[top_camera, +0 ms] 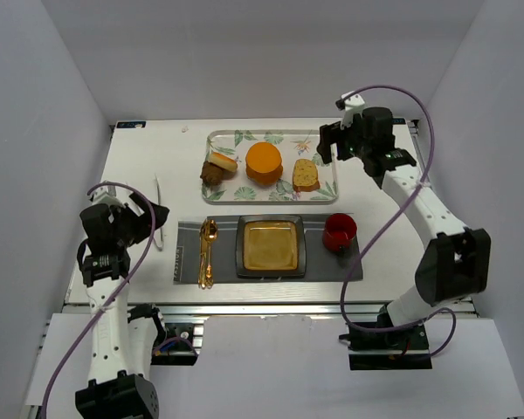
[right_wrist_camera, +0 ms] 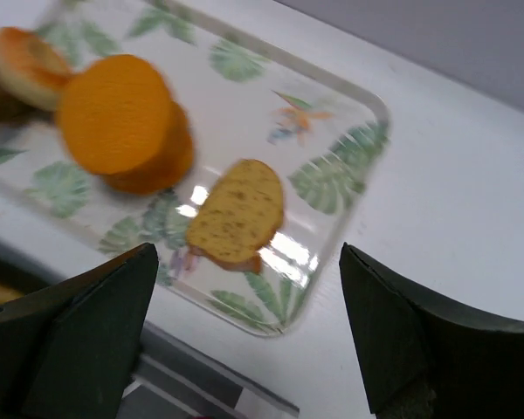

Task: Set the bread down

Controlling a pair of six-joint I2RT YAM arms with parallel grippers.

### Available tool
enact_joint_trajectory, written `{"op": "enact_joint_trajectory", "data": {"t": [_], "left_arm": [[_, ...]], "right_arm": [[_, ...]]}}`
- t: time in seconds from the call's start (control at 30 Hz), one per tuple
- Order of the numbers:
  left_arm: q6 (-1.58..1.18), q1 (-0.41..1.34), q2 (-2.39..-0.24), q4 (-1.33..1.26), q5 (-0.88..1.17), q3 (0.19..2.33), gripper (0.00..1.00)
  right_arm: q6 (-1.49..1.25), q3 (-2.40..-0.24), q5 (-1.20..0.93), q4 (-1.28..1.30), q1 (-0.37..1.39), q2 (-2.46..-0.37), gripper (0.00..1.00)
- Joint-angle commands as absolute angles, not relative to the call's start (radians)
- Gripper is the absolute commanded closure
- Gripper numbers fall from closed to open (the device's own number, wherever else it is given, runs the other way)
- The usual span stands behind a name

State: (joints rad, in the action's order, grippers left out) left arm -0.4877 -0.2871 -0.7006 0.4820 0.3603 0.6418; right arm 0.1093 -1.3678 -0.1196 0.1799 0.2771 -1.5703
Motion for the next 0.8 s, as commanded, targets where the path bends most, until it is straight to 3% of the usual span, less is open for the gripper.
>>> {"op": "enact_joint_trajectory", "data": {"t": [0.0, 0.07, 0.1, 0.13, 0.17, 0.2, 0.23, 0.3, 0.33, 0.4, 0.43, 0.53, 0.77], "left_arm": [[-0.495, -0.291, -0.729, 0.466, 0.309, 0.673, 0.02], [-0.495, -0.291, -0.748, 0.477, 0.252, 0.673, 0.06], [-0.494, -0.291, -0.774, 0.476, 0.223, 0.672, 0.15], [-0.485, -0.29, -0.805, 0.463, 0.2, 0.667, 0.3], [-0.485, -0.29, -0.822, 0.451, 0.199, 0.667, 0.3], [-0.473, -0.291, -0.837, 0.433, 0.195, 0.655, 0.44], [-0.471, -0.29, -0.853, 0.413, 0.174, 0.647, 0.71], [-0.456, -0.291, -0.899, 0.365, 0.138, 0.629, 0.75], [-0.448, -0.29, -0.92, 0.336, 0.118, 0.624, 0.68], [-0.426, -0.288, -0.994, 0.301, 0.107, 0.614, 0.42], [-0.417, -0.278, -1.015, 0.275, 0.095, 0.611, 0.22], [-0.349, -0.249, -1.124, 0.265, 0.065, 0.647, 0.1], [-0.256, -0.183, -1.408, 0.304, -0.038, 0.808, 0.09]], "right_arm": [[0.243, -1.263, -0.486, 0.129, 0.265, -1.49, 0.11], [0.39, -1.238, -0.697, 0.179, 0.242, -1.425, 0.11], [0.456, -1.165, -0.873, 0.148, 0.233, -1.384, 0.21], [0.459, -1.148, -0.92, 0.112, 0.241, -1.362, 0.48], [0.445, -1.14, -0.92, 0.103, 0.241, -1.359, 0.64], [0.437, -1.14, -0.937, 0.107, 0.244, -1.362, 0.79], [0.428, -1.146, -0.952, 0.12, 0.25, -1.38, 0.95], [0.417, -1.172, -0.972, 0.171, 0.252, -1.405, 0.86], [0.416, -1.183, -0.985, 0.189, 0.252, -1.426, 0.53], [0.396, -1.204, -0.985, 0.225, 0.253, -1.443, 0.29], [0.396, -1.206, -0.988, 0.232, 0.252, -1.448, 0.19], [0.373, -1.172, -0.979, 0.195, 0.253, -1.428, 0.15], [0.331, -1.114, -0.96, 0.141, 0.252, -1.397, 0.14]]}}
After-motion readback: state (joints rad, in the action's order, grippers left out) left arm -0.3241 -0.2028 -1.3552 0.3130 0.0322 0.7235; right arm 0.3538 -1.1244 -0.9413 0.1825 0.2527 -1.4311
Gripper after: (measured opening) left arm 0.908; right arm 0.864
